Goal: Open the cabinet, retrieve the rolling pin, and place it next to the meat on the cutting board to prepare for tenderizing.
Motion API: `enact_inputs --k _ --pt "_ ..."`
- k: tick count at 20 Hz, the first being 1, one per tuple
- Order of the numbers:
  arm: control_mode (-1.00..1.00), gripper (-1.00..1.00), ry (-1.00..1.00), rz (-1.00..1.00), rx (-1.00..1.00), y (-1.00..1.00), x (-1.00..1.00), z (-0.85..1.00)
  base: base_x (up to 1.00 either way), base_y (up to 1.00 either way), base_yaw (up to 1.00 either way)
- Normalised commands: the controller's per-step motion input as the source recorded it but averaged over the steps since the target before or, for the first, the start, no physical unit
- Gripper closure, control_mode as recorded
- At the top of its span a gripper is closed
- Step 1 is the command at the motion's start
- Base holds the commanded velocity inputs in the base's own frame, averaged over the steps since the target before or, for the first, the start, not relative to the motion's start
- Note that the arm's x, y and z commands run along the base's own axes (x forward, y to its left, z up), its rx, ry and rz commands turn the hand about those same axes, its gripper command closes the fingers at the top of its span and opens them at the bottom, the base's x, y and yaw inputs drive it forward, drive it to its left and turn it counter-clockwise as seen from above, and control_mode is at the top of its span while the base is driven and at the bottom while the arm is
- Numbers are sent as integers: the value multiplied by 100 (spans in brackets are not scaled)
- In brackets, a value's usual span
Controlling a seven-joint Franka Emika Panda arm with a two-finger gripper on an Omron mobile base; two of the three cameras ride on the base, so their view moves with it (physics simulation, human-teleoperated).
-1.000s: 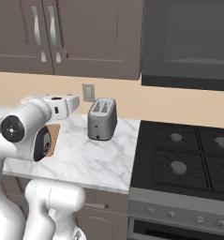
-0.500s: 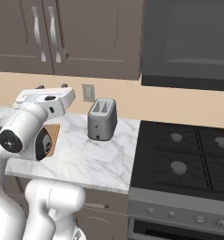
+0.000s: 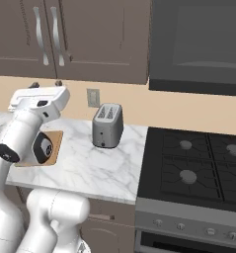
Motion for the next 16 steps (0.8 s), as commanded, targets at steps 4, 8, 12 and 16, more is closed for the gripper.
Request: enact_inputs --k 4,8,12,16 --pt "-100 -100 -7 -4 0 36 2 19 0 0 0" --pt "-100 -100 -2 -3 6 14 31 41 0 0 0" --pt "-100 -100 0 -1 11 3 31 40 0 0 0" --pt "-100 -100 0 0 7 11 26 31 0 0 0"
